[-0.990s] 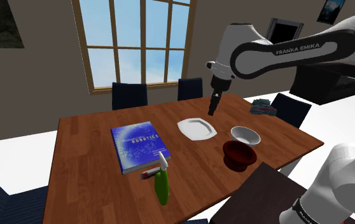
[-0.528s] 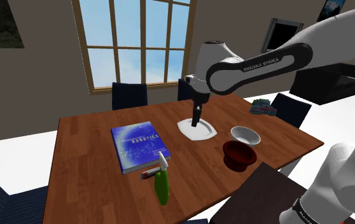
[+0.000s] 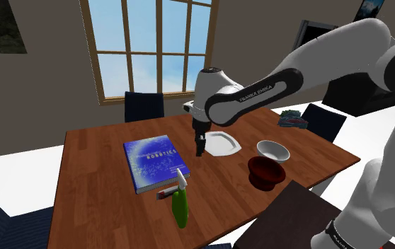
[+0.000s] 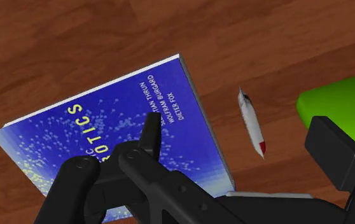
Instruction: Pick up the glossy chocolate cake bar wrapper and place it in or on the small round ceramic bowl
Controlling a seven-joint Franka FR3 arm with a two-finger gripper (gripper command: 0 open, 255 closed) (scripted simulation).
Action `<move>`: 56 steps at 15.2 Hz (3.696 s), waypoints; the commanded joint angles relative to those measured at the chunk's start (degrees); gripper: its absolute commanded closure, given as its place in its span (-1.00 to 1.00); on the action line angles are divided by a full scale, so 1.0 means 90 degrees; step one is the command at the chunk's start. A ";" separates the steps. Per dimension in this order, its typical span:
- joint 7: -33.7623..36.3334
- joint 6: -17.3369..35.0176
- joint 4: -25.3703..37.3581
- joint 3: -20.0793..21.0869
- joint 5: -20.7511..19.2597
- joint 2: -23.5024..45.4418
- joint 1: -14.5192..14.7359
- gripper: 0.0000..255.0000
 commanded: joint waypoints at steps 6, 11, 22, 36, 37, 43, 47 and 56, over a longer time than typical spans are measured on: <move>-0.0445 0.0367 0.0836 0.0258 -0.0290 0.1385 0.0308 -1.00; -0.0751 0.0536 0.1488 0.0400 -0.0552 0.2350 0.0565 -1.00; -0.0923 0.0981 0.2081 0.0397 -0.0848 0.3498 0.0831 -1.00; -0.0902 0.1027 0.2072 0.0382 -0.0855 0.3536 0.0855 1.00; -0.0902 0.1026 0.2072 0.0382 -0.0855 0.3535 0.0855 1.00; -0.0953 0.0858 0.2044 0.0421 -0.0809 0.3338 0.0813 1.00; -0.0997 0.0643 0.2010 0.0470 -0.0752 0.3086 0.0780 1.00; -0.1098 0.0125 0.2010 0.0569 -0.0618 0.2563 0.0713 1.00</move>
